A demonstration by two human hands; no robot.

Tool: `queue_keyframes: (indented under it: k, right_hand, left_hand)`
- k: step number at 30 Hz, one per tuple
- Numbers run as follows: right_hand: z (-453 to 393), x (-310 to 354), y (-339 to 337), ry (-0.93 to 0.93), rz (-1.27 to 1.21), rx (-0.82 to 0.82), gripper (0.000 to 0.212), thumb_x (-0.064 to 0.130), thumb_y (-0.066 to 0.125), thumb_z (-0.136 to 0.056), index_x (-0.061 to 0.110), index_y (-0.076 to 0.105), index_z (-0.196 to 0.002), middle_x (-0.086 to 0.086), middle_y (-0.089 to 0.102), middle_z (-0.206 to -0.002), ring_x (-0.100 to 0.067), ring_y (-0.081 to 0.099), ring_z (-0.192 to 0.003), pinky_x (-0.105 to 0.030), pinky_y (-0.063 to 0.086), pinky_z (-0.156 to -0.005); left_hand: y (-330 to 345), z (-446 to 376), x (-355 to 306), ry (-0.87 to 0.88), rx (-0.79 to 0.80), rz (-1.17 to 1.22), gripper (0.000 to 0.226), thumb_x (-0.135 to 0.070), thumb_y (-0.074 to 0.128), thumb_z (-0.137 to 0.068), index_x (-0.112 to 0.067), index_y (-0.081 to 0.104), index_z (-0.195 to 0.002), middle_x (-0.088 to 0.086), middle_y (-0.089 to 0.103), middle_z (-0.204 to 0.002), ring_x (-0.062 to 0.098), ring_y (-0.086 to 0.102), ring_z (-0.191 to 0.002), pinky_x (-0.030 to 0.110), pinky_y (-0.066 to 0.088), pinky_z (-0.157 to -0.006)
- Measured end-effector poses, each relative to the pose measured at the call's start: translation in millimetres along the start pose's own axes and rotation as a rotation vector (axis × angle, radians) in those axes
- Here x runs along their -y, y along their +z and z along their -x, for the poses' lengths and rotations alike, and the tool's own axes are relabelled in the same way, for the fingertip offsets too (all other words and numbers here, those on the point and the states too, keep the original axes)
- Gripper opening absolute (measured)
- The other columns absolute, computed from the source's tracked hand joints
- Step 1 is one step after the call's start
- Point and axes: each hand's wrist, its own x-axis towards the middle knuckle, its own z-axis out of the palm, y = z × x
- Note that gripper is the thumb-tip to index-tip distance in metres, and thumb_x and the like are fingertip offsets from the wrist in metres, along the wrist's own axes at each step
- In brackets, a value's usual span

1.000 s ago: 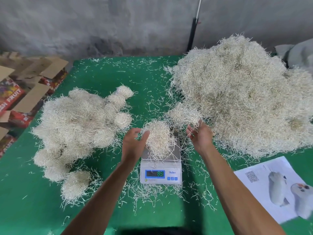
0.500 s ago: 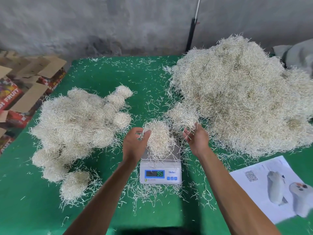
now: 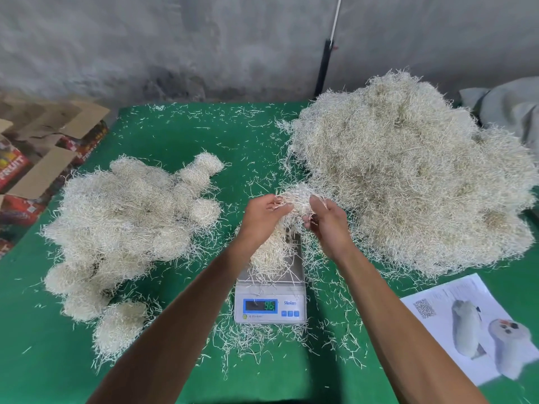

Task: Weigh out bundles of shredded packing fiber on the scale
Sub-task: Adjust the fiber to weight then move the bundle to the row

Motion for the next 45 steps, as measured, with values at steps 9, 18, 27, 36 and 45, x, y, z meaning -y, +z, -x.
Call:
queue_keyframes:
  k: [9,18,27,36,45]
  right_hand:
    - [-15.7,11.5,-1.4,-0.007,-0.233,-0.167,0.059,0.013,0.059,-0.103,0.003,0.032,-0.155,-0.021,0.054,-0.134,-0.018,0.065,-0.083,-0.031,0.059,-0.075]
    - [-26.3,12.2,-13.7,0.010,-0.359,-0.298,0.058,0.009,0.054,-0.105,0.007,0.029,-0.157,-0.022,0.049,-0.144,-0.015,0.061,-0.079,-0.027,0.058,-0.067]
    - [-18.9,1.6,-11.3,0.002,-0.325,-0.251,0.009,0.006,0.053,-0.106,0.014,0.050,-0.110,-0.015,0.055,-0.114,-0.017,0.066,-0.076,-0.032,0.058,-0.077]
    - [-14.0,-10.1,-9.7,-0.019,-0.264,-0.270,0.042,0.012,0.050,-0.108,-0.002,0.042,-0.147,-0.016,0.056,-0.119,-0.015,0.064,-0.076,-0.038,0.062,-0.087]
    - [-16.6,-14.4,-16.0,-0.016,-0.272,-0.272,0.033,0.009,0.051,-0.107,0.002,0.047,-0.140,-0.015,0.056,-0.112,-0.016,0.065,-0.076,-0.036,0.060,-0.084]
  left_hand:
    - [-49.3,15.0,44.6,-0.129,-0.135,0.066,0.026,-0.036,0.076,-0.086,-0.019,0.075,-0.106,-0.007,0.073,-0.093,-0.002,0.058,-0.065,0.014,0.045,-0.076]
    - [-67.9,23.2,89.3,-0.446,-0.506,0.116,0.011,-0.018,0.070,-0.092,-0.013,0.068,-0.082,0.001,0.064,-0.069,0.015,0.058,-0.062,0.025,0.049,-0.052]
    - [-56.6,31.9,98.1,-0.291,-0.118,-0.147,0.035,-0.029,0.063,-0.097,-0.004,0.062,-0.121,0.004,0.062,-0.077,0.013,0.054,-0.056,0.027,0.048,-0.052]
    - [-65.0,34.7,94.2,-0.238,-0.175,-0.041,0.081,-0.047,0.080,-0.079,-0.018,0.045,-0.145,0.012,0.050,-0.146,0.027,0.053,-0.125,0.050,0.045,-0.106]
    - [-61.8,38.5,98.0,-0.252,-0.245,-0.063,0.076,-0.060,0.073,-0.080,-0.024,0.048,-0.142,0.013,0.044,-0.152,0.028,0.044,-0.137,0.057,0.038,-0.111]
